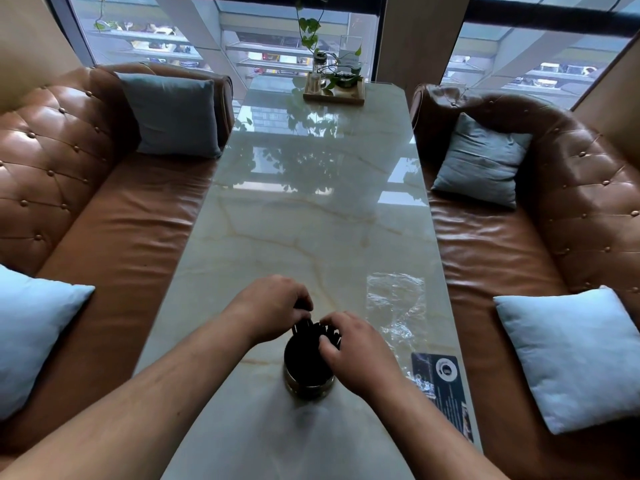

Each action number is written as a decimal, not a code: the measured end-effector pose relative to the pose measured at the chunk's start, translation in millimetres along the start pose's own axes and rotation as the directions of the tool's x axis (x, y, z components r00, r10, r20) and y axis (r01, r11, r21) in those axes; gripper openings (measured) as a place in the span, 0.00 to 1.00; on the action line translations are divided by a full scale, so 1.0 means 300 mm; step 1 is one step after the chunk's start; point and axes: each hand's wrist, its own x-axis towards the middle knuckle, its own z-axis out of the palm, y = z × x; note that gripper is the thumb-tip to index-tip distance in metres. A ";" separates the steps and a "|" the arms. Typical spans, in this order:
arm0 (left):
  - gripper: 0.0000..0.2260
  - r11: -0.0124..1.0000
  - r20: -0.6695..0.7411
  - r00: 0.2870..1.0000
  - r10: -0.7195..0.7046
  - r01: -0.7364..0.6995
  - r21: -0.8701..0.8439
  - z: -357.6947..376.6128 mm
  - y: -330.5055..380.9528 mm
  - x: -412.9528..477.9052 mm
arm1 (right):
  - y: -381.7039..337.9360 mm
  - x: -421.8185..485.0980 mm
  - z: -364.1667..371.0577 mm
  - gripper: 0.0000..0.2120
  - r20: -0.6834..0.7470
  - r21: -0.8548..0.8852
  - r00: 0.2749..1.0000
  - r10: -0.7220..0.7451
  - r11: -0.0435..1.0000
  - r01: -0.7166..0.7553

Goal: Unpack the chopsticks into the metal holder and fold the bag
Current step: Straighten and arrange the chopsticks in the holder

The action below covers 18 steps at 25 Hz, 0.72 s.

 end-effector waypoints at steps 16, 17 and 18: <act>0.10 0.998 -0.052 0.998 0.024 -0.020 0.062 -0.072 -0.007 -0.011 | 0.021 -0.019 -0.010 0.16 -0.116 0.107 0.992 0.047 0.994 -0.035; 0.10 0.998 -0.072 0.997 0.031 -0.027 0.057 -0.100 -0.004 -0.013 | 0.021 -0.019 -0.016 0.16 -0.126 0.112 0.991 0.047 0.993 -0.033; 0.10 0.999 -0.089 0.996 0.032 -0.028 0.046 -0.129 -0.003 -0.017 | 0.020 -0.020 -0.020 0.15 -0.135 0.114 0.990 0.042 0.993 -0.027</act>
